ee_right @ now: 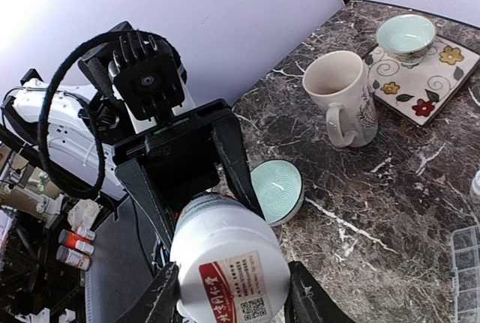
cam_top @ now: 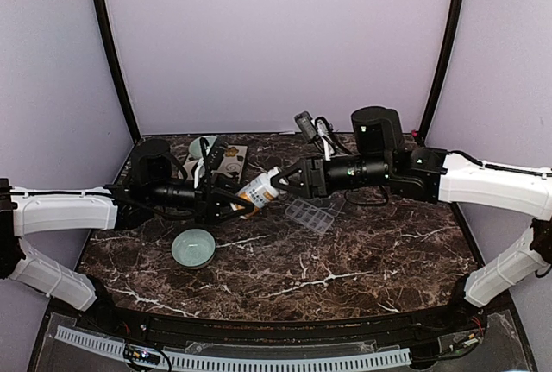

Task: Sort the pills into containers
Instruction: Pass from the right arm to the left

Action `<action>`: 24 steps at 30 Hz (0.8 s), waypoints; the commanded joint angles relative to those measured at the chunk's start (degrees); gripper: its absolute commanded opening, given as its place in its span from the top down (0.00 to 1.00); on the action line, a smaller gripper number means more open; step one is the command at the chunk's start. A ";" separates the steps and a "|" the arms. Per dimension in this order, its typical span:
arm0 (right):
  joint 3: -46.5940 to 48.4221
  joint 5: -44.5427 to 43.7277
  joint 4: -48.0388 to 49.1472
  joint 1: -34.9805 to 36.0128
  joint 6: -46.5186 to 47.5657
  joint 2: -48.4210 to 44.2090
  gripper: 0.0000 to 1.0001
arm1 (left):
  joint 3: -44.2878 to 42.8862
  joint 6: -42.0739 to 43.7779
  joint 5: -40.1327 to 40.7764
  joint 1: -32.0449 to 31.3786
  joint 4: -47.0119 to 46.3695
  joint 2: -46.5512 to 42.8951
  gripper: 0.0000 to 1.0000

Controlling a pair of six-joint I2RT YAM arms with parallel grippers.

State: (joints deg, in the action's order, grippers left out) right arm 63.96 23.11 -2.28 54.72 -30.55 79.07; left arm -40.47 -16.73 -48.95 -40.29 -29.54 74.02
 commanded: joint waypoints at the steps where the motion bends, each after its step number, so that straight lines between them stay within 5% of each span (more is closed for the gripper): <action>1: 1.68 -3.54 -2.30 0.23 2.62 -0.73 0.54 | -1.75 1.11 3.67 0.34 3.57 -0.98 0.90; 12: 3.80 -6.85 -6.13 0.34 5.89 -0.58 0.45 | -2.54 2.55 4.12 0.39 5.32 -0.77 0.91; 24: 4.63 -16.42 -12.94 4.01 15.31 -1.89 0.46 | -4.20 3.16 0.29 0.39 7.39 1.01 0.91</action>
State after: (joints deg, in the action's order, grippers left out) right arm 66.83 10.33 -14.09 57.43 -19.40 78.78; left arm -42.37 -14.59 -46.22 -40.27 -22.72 74.98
